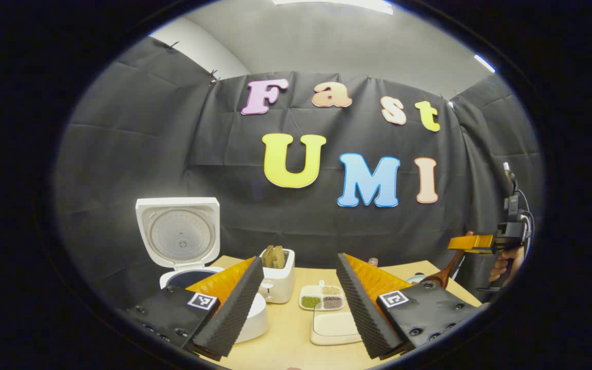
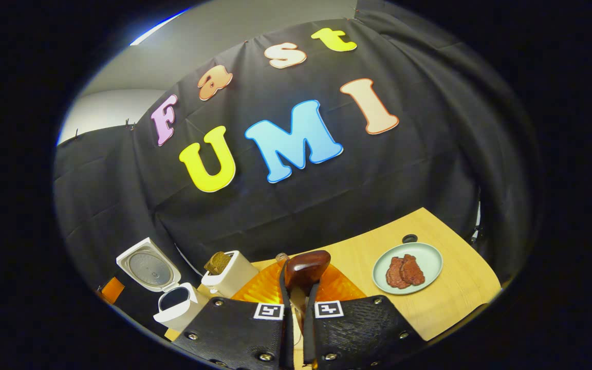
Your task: Close the left gripper, press the button to open the rice cooker; take a wooden spoon from the chopstick holder with the right hand, scoop a spoonful of rice and pour it into the rice cooker, then put the wooden spoon back into the chopstick holder.
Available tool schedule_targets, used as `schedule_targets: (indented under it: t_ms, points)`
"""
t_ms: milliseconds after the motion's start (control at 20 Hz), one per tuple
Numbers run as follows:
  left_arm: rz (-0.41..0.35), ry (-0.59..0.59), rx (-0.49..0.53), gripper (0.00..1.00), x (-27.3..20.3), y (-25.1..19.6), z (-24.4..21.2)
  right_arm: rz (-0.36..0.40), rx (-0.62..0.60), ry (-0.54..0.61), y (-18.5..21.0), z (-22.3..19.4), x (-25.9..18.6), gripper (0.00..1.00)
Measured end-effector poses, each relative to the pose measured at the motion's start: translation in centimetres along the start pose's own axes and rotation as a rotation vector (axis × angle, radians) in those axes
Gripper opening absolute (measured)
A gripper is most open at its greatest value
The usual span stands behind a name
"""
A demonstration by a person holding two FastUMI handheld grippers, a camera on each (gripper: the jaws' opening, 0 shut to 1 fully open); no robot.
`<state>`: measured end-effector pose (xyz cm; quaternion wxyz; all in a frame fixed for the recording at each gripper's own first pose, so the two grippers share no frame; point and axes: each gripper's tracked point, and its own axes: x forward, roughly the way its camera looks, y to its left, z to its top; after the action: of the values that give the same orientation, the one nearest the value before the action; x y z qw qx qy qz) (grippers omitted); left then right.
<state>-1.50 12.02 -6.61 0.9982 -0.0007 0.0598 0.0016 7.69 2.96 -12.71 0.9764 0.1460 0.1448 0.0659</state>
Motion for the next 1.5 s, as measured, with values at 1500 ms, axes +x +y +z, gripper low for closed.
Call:
schedule_targets:
  t_ms: [1500]
  points:
    - [0.043, 0.132, 0.023, 0.98, -2.6, 9.7, -4.9, 0.022, 0.050, 0.204, 6.0, -18.4, 11.6, 0.08]
